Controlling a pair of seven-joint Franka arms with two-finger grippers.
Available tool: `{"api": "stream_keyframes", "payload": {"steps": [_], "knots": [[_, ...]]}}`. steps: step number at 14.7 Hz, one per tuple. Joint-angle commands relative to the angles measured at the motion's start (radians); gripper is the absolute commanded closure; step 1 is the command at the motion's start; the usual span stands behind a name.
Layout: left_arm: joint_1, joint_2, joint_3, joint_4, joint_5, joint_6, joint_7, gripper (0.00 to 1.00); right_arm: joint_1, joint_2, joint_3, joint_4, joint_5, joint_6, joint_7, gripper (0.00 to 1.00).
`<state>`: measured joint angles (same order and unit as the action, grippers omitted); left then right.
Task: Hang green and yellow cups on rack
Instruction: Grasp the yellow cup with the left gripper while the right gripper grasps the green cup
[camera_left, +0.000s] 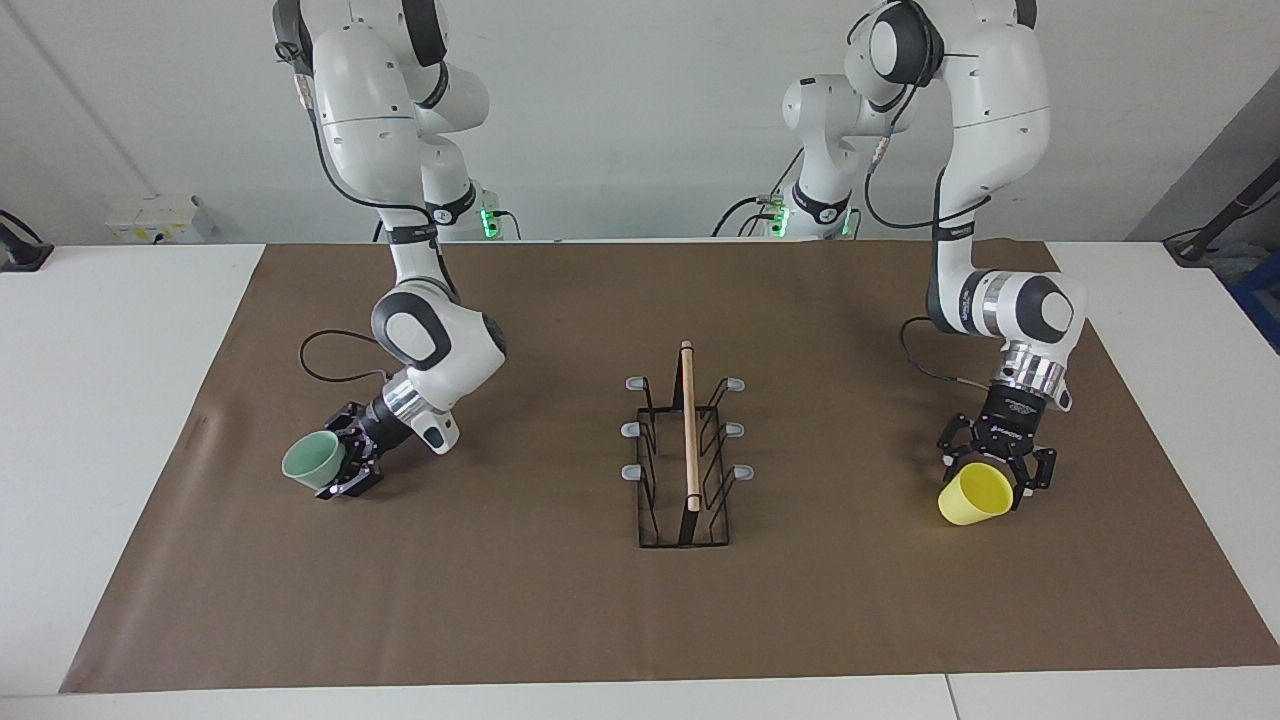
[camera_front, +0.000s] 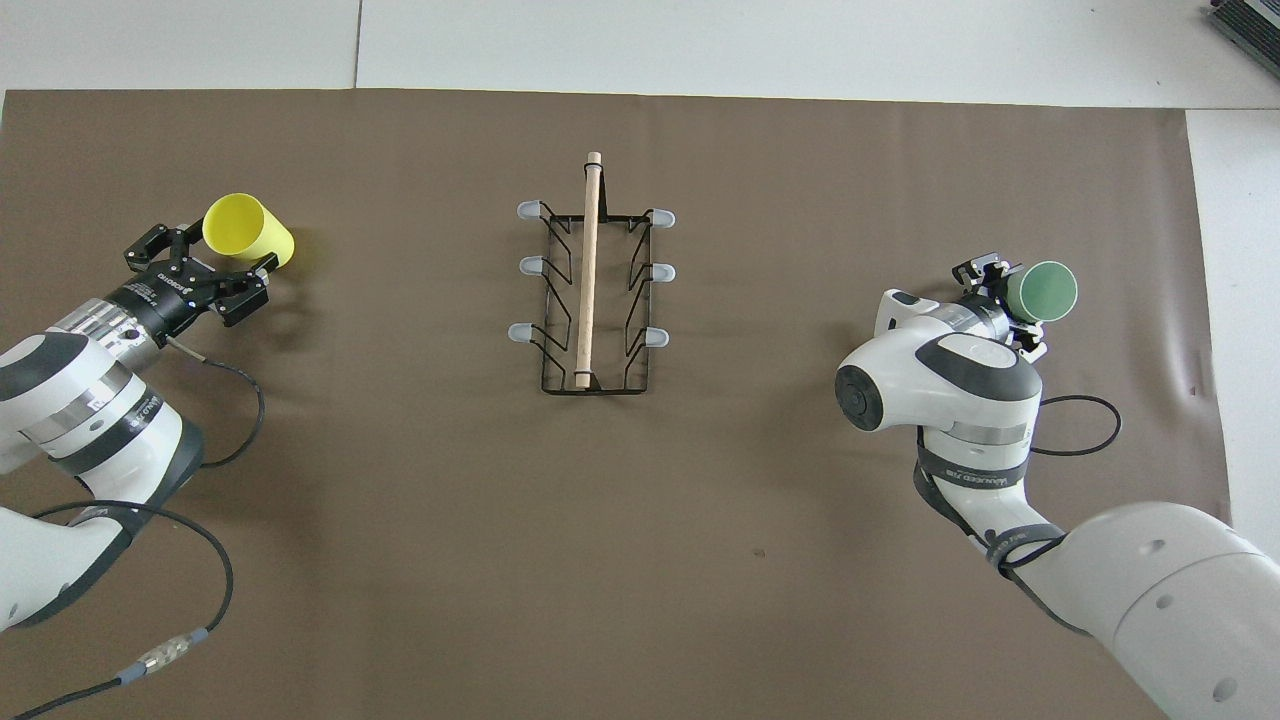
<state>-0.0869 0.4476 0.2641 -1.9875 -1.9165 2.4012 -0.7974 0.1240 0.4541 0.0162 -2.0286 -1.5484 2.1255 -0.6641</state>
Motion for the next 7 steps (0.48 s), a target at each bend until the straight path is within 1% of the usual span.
{"api": "stream_keyframes", "payload": {"steps": [1,3,5,7], "knots": [[-0.034,0.022,0.006,0.021,-0.029,0.013,0.000,0.00,-0.014,-0.008,0.007,-0.002,-0.030,0.011,-0.025,1.00],[-0.040,0.029,0.006,0.021,-0.030,0.013,0.000,0.00,-0.007,-0.009,0.007,0.001,-0.015,0.004,-0.029,1.00],[-0.047,0.036,0.006,0.021,-0.048,0.013,0.003,0.00,-0.012,-0.043,0.010,-0.004,0.007,0.013,-0.038,1.00],[-0.047,0.043,0.006,0.021,-0.055,0.013,0.006,0.00,-0.012,-0.078,0.011,-0.002,0.092,0.024,-0.113,1.00]]}}
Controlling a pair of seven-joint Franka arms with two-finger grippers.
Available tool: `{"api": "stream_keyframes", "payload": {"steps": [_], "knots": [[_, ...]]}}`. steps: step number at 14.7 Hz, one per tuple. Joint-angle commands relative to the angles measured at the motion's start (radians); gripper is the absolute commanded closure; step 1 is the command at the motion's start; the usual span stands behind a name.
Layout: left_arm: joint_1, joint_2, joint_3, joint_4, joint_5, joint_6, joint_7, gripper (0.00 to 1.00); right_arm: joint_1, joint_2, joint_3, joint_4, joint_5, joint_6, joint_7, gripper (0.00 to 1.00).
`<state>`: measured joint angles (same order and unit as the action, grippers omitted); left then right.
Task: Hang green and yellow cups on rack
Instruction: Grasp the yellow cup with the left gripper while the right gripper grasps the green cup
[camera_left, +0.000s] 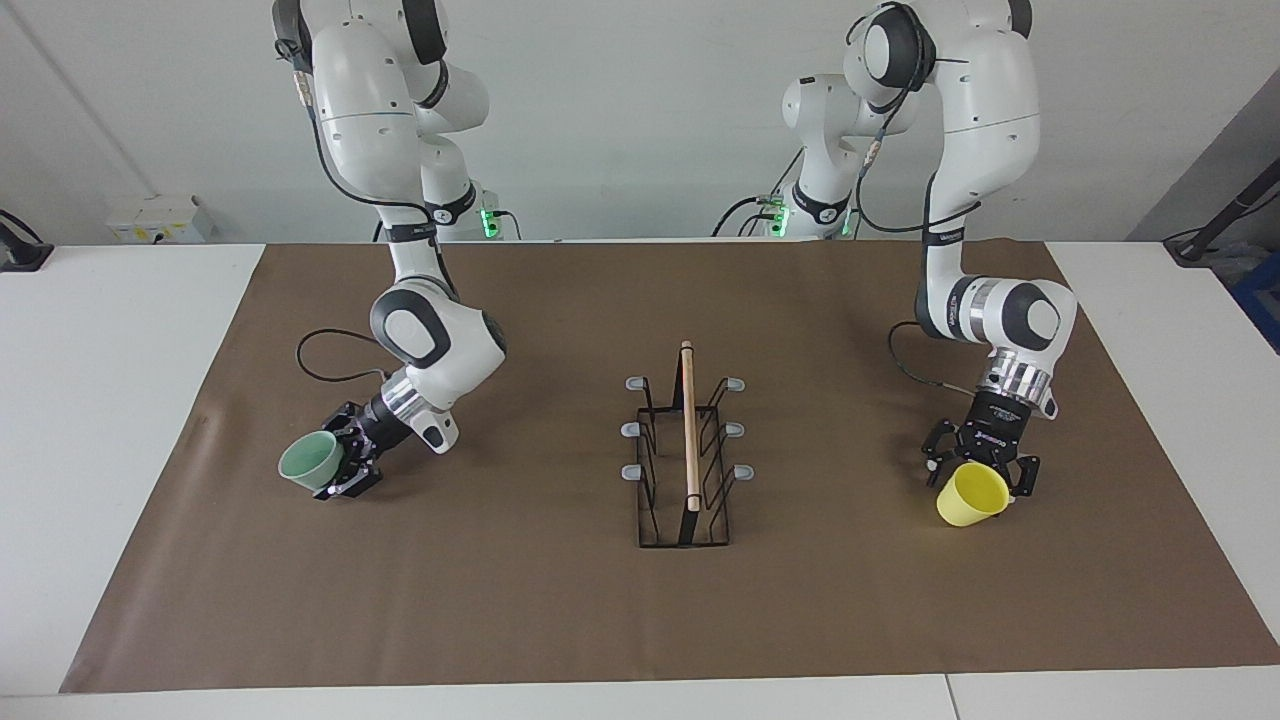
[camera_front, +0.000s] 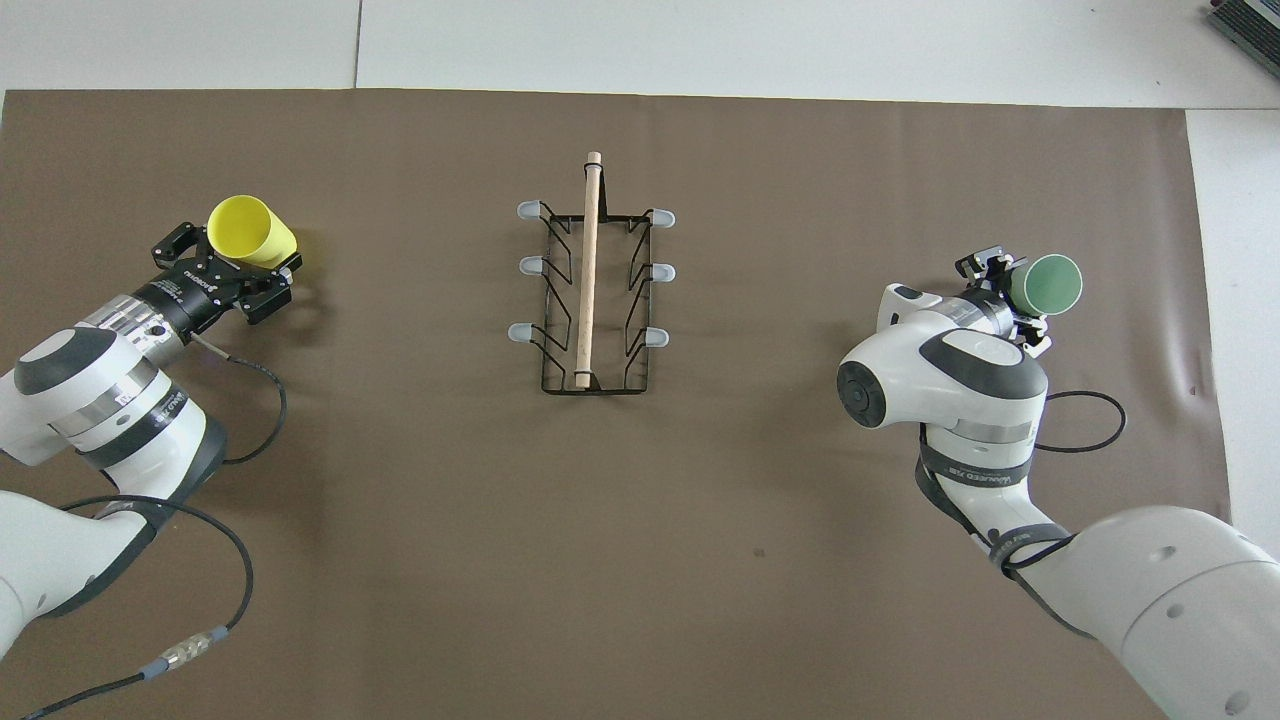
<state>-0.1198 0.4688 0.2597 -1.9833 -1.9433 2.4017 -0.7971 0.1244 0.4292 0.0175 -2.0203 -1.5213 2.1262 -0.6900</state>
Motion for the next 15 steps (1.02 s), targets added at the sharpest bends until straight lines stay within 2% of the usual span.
{"api": "stream_keyframes", "payload": {"steps": [1,4,5,6,7,10,12,15], "knots": [[-0.014,0.028,0.010,0.017,-0.029,0.013,0.007,0.00,-0.011,-0.070,0.010,-0.008,0.117,0.037,-0.121,1.00],[-0.014,0.030,0.010,0.017,-0.029,0.013,0.007,0.01,-0.009,-0.110,0.010,-0.003,0.249,0.063,-0.128,1.00],[-0.011,0.030,0.010,0.018,-0.031,0.011,0.007,0.11,-0.005,-0.130,0.010,-0.003,0.294,0.067,-0.128,1.00],[-0.008,0.030,0.010,0.026,-0.034,0.013,0.007,0.49,0.000,-0.145,0.010,-0.003,0.358,0.067,-0.128,1.00],[-0.008,0.030,0.010,0.027,-0.037,0.013,0.009,0.99,0.007,-0.158,0.012,0.003,0.430,0.067,-0.128,1.00],[-0.012,0.025,0.012,0.035,-0.023,0.005,0.086,1.00,0.037,-0.184,0.013,0.035,0.666,0.060,-0.129,1.00],[-0.014,0.016,0.018,0.078,0.029,0.030,0.127,1.00,0.034,-0.198,0.053,0.057,0.856,0.052,-0.126,1.00],[-0.020,-0.002,0.018,0.110,0.318,0.057,0.128,1.00,0.043,-0.210,0.078,0.109,1.094,0.051,-0.118,1.00]]}}
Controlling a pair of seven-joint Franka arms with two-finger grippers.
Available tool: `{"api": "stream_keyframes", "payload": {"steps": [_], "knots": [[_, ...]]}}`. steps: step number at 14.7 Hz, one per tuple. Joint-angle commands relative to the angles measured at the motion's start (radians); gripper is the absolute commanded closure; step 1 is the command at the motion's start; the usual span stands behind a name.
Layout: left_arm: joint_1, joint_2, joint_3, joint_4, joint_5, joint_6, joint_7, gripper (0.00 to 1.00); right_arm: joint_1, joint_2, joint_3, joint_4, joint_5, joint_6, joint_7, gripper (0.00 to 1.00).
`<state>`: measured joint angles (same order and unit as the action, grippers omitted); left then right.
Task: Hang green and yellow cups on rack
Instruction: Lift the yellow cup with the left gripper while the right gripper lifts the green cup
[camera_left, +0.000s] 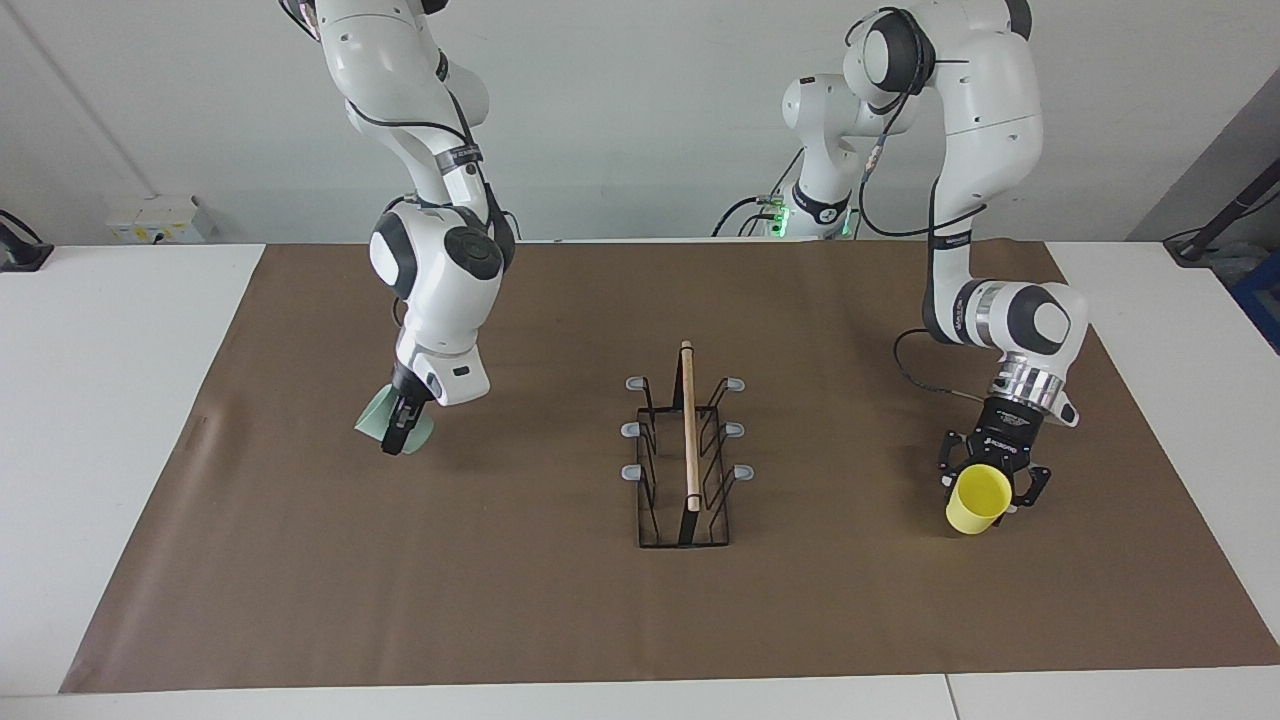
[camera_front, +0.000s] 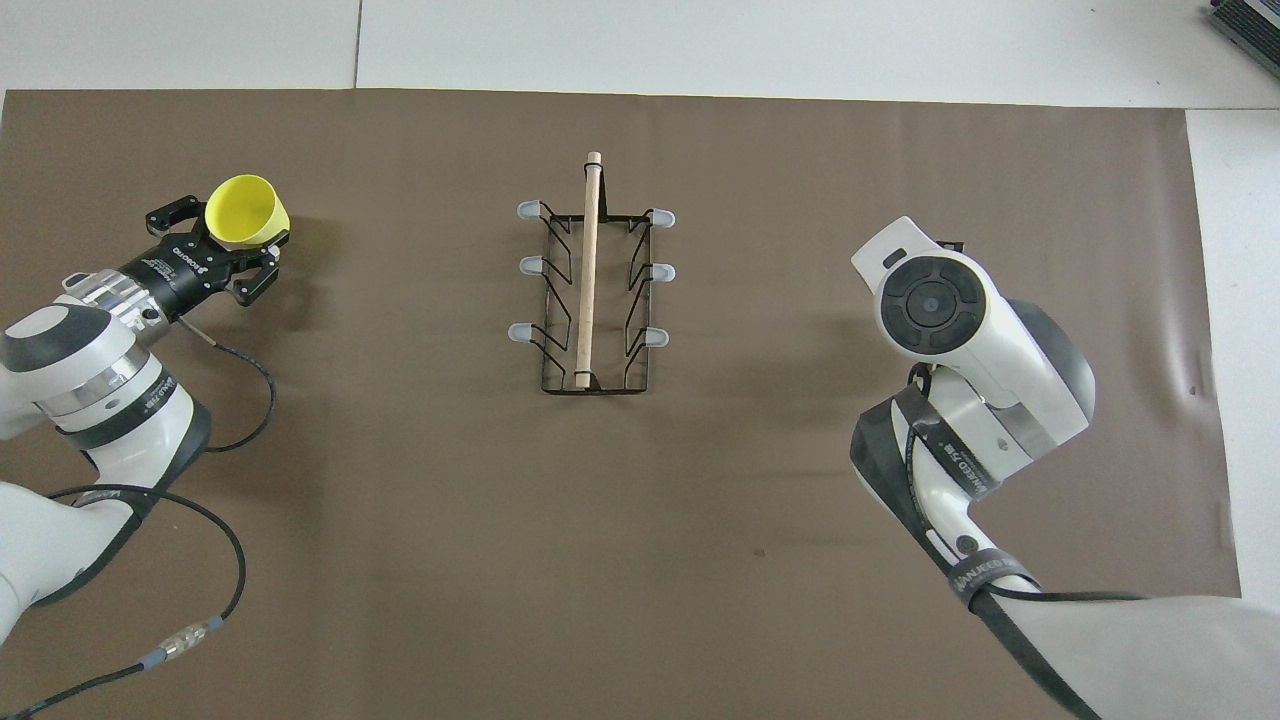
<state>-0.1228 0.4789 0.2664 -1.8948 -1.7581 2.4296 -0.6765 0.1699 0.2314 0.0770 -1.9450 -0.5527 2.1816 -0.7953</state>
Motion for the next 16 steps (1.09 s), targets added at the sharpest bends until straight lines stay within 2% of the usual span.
{"api": "stream_keyframes", "payload": {"steps": [1,4,6,9,12,14,16], "knots": [[-0.017,-0.016,0.011,0.032,0.222,0.026,0.006,1.00,-0.003,-0.012,0.020,0.049,0.192,-0.003,-0.013,1.00],[-0.044,-0.037,0.013,0.057,0.586,0.023,0.000,1.00,-0.003,-0.029,0.029,0.061,0.385,0.014,-0.012,1.00],[-0.054,-0.042,0.014,0.075,0.768,0.016,0.000,1.00,-0.004,-0.055,0.030,0.064,0.555,0.032,-0.012,1.00],[-0.052,-0.042,0.017,0.141,0.981,-0.015,0.000,1.00,-0.004,-0.119,0.030,0.061,0.814,0.052,-0.034,1.00],[-0.035,-0.028,0.028,0.247,1.132,-0.127,0.000,1.00,-0.013,-0.159,0.029,0.063,1.047,0.058,-0.067,1.00],[-0.037,-0.031,0.030,0.282,1.334,-0.133,0.011,1.00,-0.026,-0.161,0.024,0.064,1.254,0.060,-0.160,1.00],[-0.052,-0.040,0.028,0.310,1.501,-0.156,0.011,1.00,-0.070,-0.169,0.026,0.060,1.356,0.037,-0.264,1.00]]}}
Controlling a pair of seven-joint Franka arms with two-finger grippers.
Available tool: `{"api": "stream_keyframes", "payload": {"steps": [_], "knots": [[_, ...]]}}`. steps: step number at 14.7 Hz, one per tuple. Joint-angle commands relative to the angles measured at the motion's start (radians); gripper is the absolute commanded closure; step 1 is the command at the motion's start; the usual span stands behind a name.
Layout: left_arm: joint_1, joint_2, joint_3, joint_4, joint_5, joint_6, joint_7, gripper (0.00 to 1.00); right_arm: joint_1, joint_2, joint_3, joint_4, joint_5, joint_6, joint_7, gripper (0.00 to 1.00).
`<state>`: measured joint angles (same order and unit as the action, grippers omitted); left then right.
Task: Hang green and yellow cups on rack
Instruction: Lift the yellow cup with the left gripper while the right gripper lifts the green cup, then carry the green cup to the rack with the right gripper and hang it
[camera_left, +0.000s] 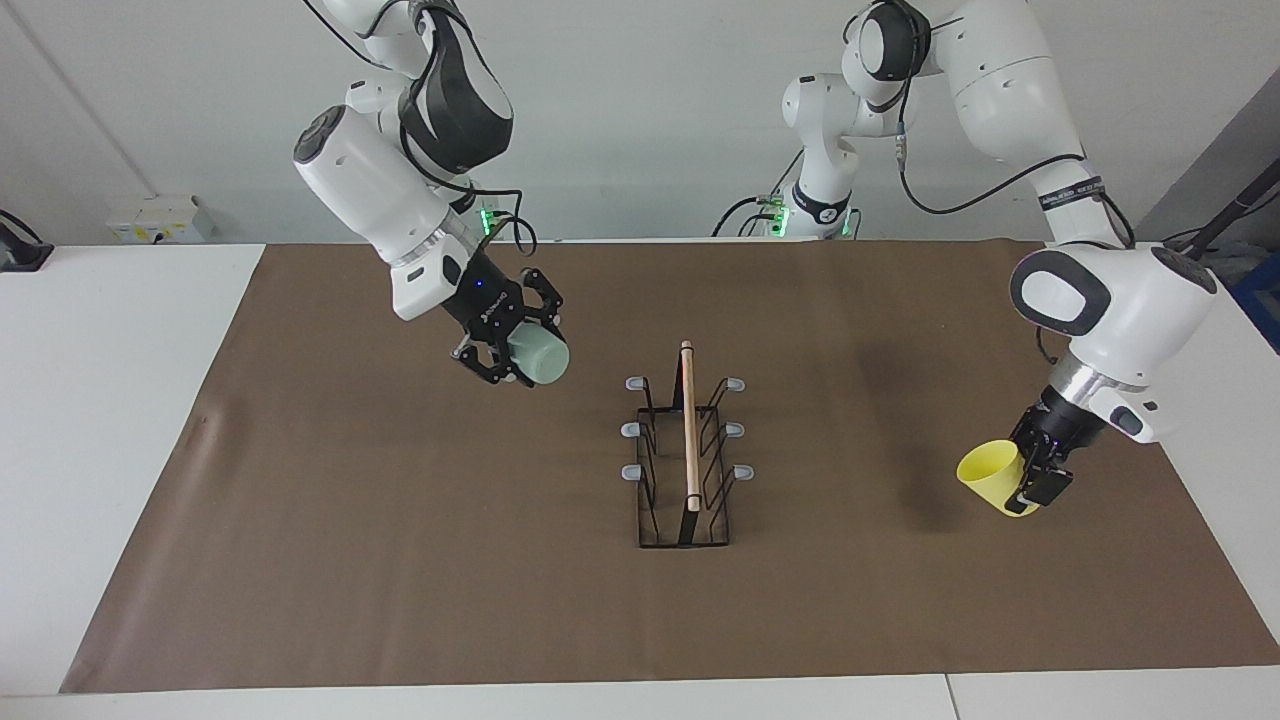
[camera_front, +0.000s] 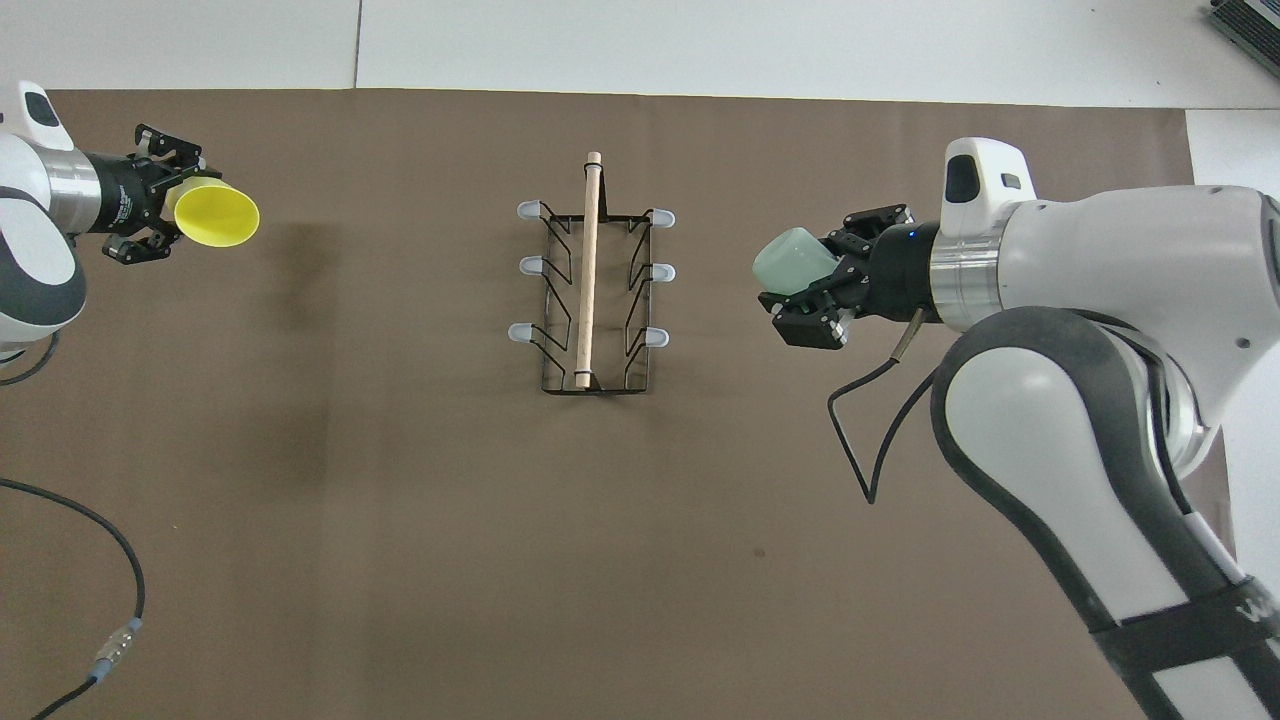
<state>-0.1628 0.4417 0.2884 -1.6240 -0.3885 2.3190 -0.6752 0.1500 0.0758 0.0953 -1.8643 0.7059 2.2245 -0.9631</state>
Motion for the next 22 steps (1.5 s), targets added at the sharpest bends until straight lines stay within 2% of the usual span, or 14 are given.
{"api": "stream_keyframes", "payload": {"steps": [1,4,8,11,14,17,20,22], "knots": [[-0.015,-0.006,0.006,0.042,0.175,-0.053,0.009,1.00,-0.067,-0.018,0.007,-0.024,0.133,-0.023,-0.133,1.00],[-0.035,-0.033,0.008,0.042,0.308,-0.059,0.005,1.00,-0.076,-0.028,0.006,-0.035,0.279,-0.034,-0.227,1.00],[-0.053,-0.092,0.005,0.044,0.498,-0.140,0.008,1.00,-0.079,-0.042,0.006,-0.071,0.487,0.006,-0.343,1.00],[-0.087,-0.127,0.008,0.044,0.548,-0.217,0.005,1.00,-0.055,-0.047,0.007,-0.130,0.672,0.079,-0.475,1.00],[-0.125,-0.159,0.006,0.042,0.643,-0.280,0.000,1.00,0.009,-0.016,0.007,-0.167,0.921,0.170,-0.693,1.00],[-0.165,-0.170,0.006,0.041,0.749,-0.317,0.000,1.00,0.138,0.010,0.007,-0.162,1.124,0.332,-0.756,1.00],[-0.213,-0.179,0.005,0.036,0.850,-0.364,-0.001,1.00,0.189,0.059,0.007,-0.165,1.335,0.385,-0.981,1.00],[-0.239,-0.185,0.005,0.036,0.910,-0.398,-0.003,1.00,0.206,0.087,0.007,-0.168,1.386,0.400,-1.069,1.00]]}}
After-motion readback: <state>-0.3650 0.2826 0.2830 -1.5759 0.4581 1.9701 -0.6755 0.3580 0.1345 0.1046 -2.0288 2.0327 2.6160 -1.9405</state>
